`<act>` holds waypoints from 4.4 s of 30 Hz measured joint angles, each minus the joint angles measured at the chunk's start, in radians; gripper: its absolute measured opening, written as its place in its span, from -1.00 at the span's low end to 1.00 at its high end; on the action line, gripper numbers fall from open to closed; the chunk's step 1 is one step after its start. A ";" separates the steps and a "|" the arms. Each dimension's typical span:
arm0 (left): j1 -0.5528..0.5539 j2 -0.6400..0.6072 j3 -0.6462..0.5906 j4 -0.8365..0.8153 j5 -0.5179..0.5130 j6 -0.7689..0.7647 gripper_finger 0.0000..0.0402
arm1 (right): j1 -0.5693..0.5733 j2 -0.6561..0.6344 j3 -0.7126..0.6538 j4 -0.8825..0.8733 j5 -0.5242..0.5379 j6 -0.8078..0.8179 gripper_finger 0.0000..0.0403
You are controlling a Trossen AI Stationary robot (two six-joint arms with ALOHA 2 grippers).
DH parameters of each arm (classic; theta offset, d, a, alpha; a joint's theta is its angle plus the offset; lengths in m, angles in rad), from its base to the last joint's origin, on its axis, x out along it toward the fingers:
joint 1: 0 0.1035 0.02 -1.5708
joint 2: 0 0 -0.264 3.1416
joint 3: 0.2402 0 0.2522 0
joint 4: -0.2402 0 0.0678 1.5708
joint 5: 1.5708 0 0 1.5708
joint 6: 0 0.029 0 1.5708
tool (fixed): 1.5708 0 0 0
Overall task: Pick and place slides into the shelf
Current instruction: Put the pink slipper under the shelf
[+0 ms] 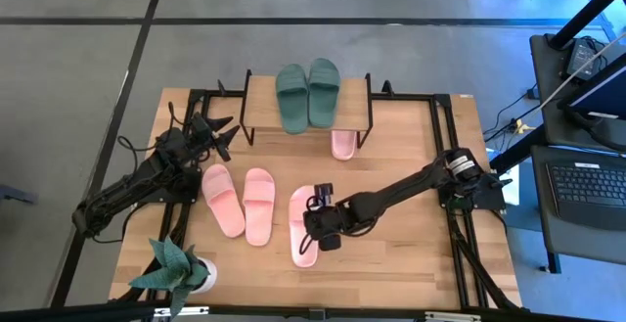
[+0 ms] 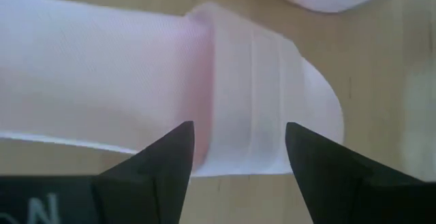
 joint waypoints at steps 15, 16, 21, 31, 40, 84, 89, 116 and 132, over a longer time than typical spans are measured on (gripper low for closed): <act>0.000 0.000 0.000 0.000 0.000 0.001 -0.08 | -0.007 0.034 0.002 -0.002 0.073 0.030 -0.52; 0.000 0.000 0.000 0.000 0.000 0.000 -0.08 | -0.008 0.034 0.007 -0.009 0.091 0.029 -0.61; 0.000 0.000 0.000 0.000 0.000 0.001 -0.08 | -0.009 0.034 0.037 -0.019 0.225 0.028 -0.92; 0.000 0.000 0.000 0.000 0.000 0.004 -0.08 | -0.120 0.031 0.100 -0.198 0.350 0.207 -0.92; 0.000 0.000 0.000 0.000 -0.003 0.005 -0.08 | -0.224 0.030 0.034 -0.135 0.350 0.153 -0.93; 0.000 0.000 -0.001 0.000 -0.005 0.005 -0.08 | -0.394 0.029 -0.167 0.200 0.372 -0.098 -0.44; 0.000 0.000 -0.001 0.000 -0.004 0.005 -0.08 | -0.394 0.029 -0.167 0.204 0.369 -0.098 -0.17; 0.000 0.007 -0.001 0.002 -0.004 0.005 -0.08 | -0.328 -0.130 -0.154 0.046 0.030 0.030 0.10; 0.000 0.013 -0.001 0.000 -0.007 0.005 -0.08 | -0.287 -0.072 -0.178 0.102 -0.524 0.031 0.10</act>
